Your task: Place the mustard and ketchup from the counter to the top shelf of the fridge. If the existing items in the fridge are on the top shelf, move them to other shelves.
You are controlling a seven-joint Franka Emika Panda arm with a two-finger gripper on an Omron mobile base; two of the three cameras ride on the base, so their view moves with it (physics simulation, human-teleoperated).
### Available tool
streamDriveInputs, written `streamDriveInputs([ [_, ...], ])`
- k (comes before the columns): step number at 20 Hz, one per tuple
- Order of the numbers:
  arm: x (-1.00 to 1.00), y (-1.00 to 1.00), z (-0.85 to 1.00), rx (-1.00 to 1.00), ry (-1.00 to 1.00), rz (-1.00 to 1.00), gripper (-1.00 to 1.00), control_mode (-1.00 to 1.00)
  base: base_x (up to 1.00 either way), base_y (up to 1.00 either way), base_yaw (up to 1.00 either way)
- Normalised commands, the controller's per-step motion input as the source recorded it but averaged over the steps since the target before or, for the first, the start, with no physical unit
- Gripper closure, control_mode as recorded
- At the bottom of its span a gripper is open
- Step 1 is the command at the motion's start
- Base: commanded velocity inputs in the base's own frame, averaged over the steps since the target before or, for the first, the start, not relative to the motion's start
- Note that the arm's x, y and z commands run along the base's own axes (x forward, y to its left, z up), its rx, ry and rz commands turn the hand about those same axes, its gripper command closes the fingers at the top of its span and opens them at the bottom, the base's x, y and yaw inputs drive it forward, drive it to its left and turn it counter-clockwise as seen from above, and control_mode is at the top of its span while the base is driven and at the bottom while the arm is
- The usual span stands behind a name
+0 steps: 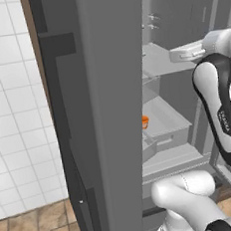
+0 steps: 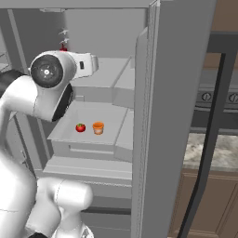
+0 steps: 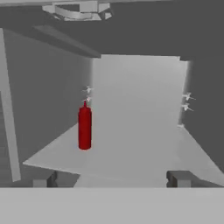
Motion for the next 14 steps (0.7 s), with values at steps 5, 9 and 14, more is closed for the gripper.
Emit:
streamDriveInputs([
  [5, -1.0, -0.17, -0.77, -0.41, 0.3, 0.0, -1.0, -1.0, 0.0, 0.0, 0.0],
  [9, -1.0, 0.36, -0.4, -0.37, 0.16, 0.07, -1.0, -1.0, 0.0, 0.0, 0.0],
  [14, -0.43, 0.36, -0.18, -0.19, 0.08, 0.08, -1.0, -1.0, 0.0, 0.0, 0.0],
])
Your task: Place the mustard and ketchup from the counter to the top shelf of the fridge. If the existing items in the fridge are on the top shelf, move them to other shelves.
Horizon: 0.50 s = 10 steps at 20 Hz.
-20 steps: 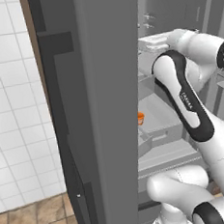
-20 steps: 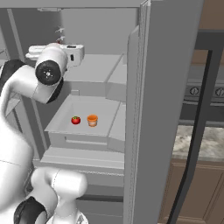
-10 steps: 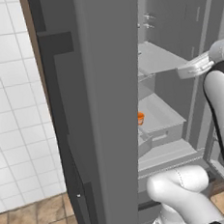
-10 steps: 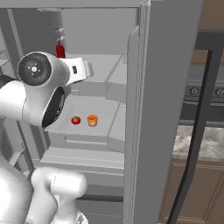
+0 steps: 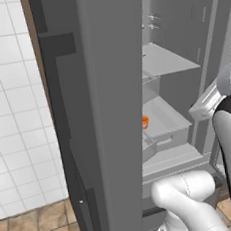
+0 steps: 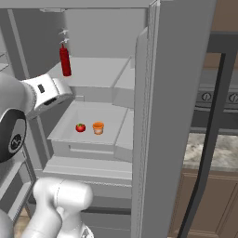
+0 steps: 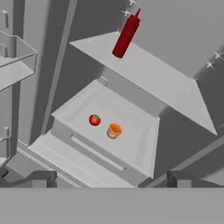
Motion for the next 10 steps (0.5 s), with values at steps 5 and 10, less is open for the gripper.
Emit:
streamDriveInputs([
  [5, -0.11, 0.11, -0.16, -0.06, 0.0, 0.0, -1.0, -1.0, 0.0, 0.0, 0.0],
  [10, -0.56, 0.16, -0.39, -0.13, 0.0, 0.02, -1.0, -1.0, 0.0, 0.0, 0.0],
])
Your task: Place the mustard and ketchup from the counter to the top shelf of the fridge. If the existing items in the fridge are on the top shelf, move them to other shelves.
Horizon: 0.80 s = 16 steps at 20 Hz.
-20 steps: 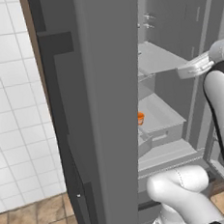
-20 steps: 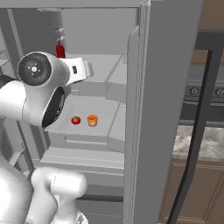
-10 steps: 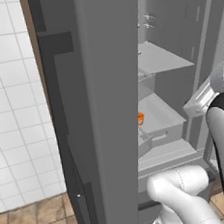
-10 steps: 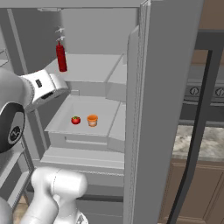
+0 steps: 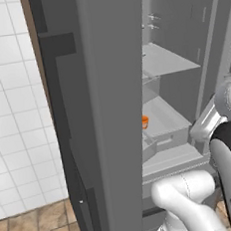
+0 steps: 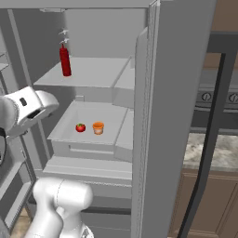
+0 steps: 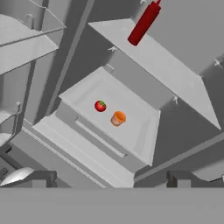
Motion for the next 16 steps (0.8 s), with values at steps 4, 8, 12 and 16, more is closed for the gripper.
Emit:
streamDriveInputs([
  [4, -0.5, 0.0, -0.16, -0.01, 0.0, 0.02, -1.0, 1.0, -0.5, -0.08, 0.02],
  [8, 0.0, 0.0, 0.0, 0.0, 0.0, 0.0, -1.0, 1.0, -1.0, -0.54, 0.0],
  [12, 0.0, 0.0, 0.0, 0.0, 0.0, 0.0, -1.0, 1.0, -1.0, -0.91, 0.0],
  [16, 0.0, 0.0, 0.0, 0.0, 0.0, 0.0, -1.0, 1.0, -1.0, -1.0, -0.22],
])
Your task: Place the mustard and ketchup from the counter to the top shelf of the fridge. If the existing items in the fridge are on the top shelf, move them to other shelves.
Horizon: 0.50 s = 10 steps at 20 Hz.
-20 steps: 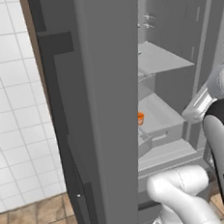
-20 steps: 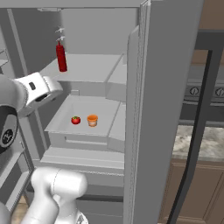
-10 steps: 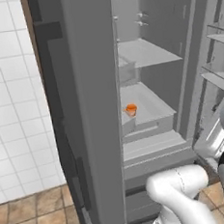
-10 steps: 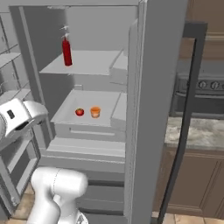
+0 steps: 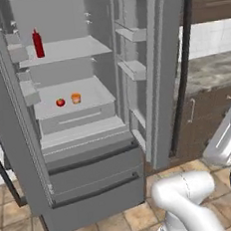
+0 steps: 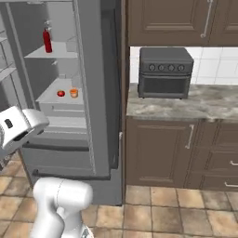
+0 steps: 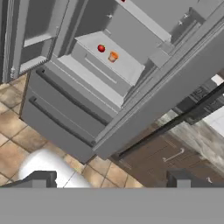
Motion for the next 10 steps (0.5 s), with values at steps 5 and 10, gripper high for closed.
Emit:
streamDriveInputs([
  [5, 0.0, 0.0, 0.0, 0.0, 0.0, 0.0, -1.0, 1.0, -0.27, -1.0, -0.53],
  [10, 0.0, 0.0, 0.0, 0.0, 0.0, 0.0, -1.0, 1.0, 0.4, -0.99, -0.51],
])
